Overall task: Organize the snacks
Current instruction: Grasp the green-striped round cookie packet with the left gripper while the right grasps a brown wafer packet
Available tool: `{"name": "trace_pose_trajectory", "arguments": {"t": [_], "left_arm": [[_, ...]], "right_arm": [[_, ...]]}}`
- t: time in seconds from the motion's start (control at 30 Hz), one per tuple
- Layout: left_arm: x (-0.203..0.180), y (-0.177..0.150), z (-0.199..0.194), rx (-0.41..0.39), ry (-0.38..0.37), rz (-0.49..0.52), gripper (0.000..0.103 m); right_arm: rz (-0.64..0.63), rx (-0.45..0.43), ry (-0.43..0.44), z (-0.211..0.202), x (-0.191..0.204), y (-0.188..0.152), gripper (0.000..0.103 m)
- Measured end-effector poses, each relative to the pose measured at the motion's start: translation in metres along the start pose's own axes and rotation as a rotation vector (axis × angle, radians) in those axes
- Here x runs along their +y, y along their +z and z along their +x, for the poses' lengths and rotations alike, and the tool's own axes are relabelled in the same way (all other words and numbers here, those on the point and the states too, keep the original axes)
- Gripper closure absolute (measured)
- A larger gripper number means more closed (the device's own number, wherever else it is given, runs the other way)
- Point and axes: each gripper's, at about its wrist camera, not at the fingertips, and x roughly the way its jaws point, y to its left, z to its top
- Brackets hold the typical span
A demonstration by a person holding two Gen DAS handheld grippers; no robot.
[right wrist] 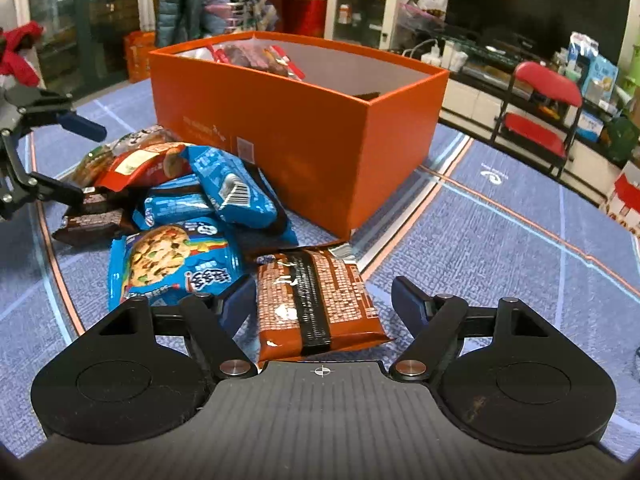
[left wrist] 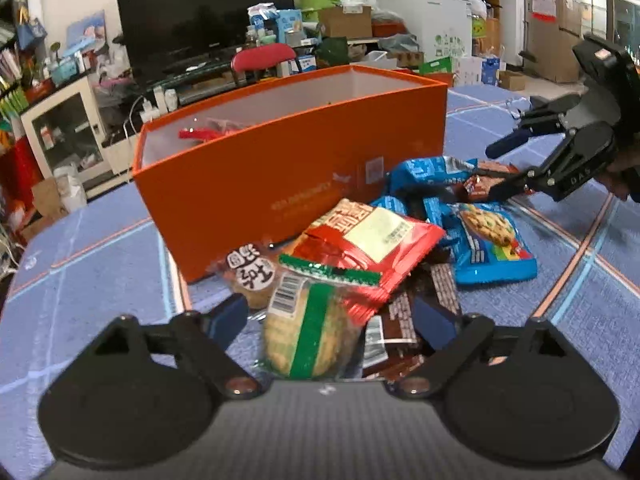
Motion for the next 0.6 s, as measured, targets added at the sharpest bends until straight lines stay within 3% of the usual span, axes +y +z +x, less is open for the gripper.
{"name": "trace_pose_trajectory", "arguments": {"t": [0.23, 0.43, 0.47, 0.57, 0.6], "left_arm": [[0.015, -0.002, 0.005, 0.019, -0.077, -0.097, 0.010], [0.026, -0.007, 0.010, 0.037, -0.133, -0.204, 0.011], [0.026, -0.007, 0.009, 0.041, -0.136, -0.212, 0.014], [0.022, -0.005, 0.003, 0.044, -0.147, -0.223, 0.042], [0.021, -0.004, 0.000, 0.048, -0.146, -0.225, 0.042]], "right_arm": [[0.007, 0.032, 0.075, 0.014, -0.008, -0.002, 0.038], [0.021, 0.042, 0.070, 0.017, -0.009, 0.002, 0.039], [0.027, 0.045, 0.065, 0.016, -0.009, 0.003, 0.046], [0.052, 0.045, 0.018, 0.012, -0.002, 0.003, 0.060], [0.060, 0.044, 0.007, 0.010, 0.003, 0.001, 0.061]]}}
